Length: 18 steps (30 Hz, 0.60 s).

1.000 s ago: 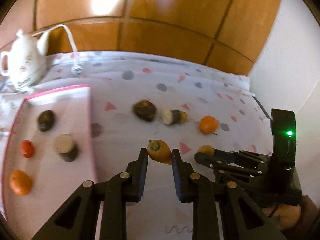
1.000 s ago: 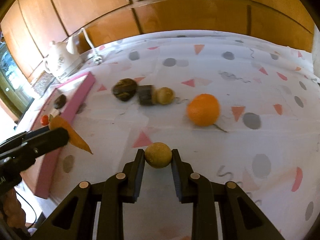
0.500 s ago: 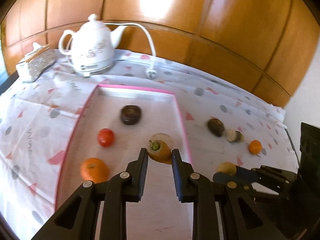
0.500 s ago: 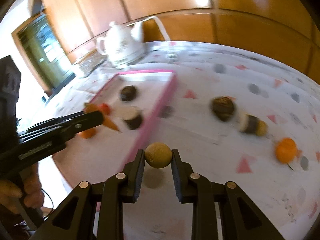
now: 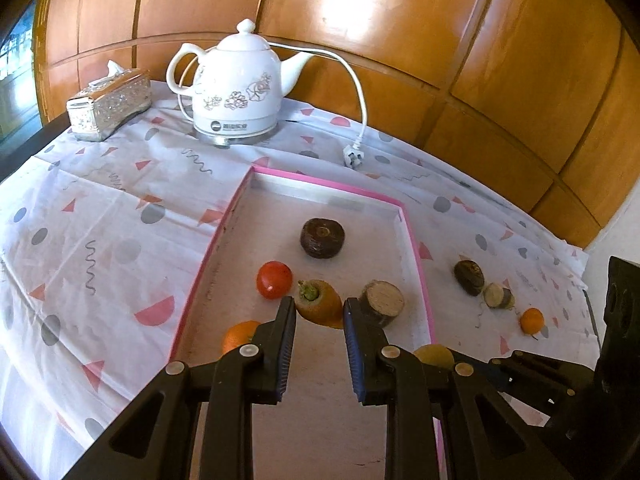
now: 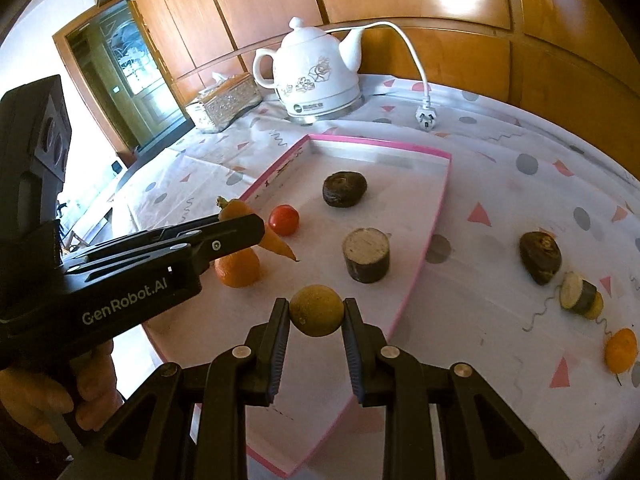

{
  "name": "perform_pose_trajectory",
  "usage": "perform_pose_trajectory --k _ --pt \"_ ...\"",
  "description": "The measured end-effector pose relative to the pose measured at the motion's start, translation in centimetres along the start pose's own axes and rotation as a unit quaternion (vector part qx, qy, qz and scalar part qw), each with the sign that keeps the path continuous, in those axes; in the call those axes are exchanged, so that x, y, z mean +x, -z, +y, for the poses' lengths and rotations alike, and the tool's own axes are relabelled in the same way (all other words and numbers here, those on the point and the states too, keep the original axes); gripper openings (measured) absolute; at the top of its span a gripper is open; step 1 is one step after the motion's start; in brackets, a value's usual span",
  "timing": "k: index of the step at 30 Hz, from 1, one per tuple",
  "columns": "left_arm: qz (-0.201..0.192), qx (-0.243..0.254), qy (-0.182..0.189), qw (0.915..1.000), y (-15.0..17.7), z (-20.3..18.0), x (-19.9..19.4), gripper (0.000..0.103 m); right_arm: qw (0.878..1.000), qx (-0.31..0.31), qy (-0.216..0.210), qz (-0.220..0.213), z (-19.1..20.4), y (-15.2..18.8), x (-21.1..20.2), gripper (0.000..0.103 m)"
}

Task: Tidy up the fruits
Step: 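Open both grippers to drop the carrot and yellow-green fruit into the tray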

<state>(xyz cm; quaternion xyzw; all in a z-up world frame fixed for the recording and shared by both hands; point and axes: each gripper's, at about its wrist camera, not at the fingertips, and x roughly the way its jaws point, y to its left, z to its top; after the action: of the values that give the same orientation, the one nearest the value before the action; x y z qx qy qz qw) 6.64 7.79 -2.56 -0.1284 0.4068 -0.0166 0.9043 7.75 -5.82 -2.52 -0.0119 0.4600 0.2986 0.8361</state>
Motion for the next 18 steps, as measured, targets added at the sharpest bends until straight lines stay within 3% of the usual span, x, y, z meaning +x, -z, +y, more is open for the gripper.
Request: perform_pose_trajectory --k 6,18 --pt "0.005 -0.013 -0.015 0.9998 0.1 0.6 0.2 0.025 1.0 0.02 0.0 -0.006 -0.1 -0.4 0.6 0.033" --pt "0.012 -0.007 -0.021 0.9997 0.6 0.0 0.3 0.032 0.999 0.053 0.011 -0.005 -1.0 1.1 0.6 0.033"
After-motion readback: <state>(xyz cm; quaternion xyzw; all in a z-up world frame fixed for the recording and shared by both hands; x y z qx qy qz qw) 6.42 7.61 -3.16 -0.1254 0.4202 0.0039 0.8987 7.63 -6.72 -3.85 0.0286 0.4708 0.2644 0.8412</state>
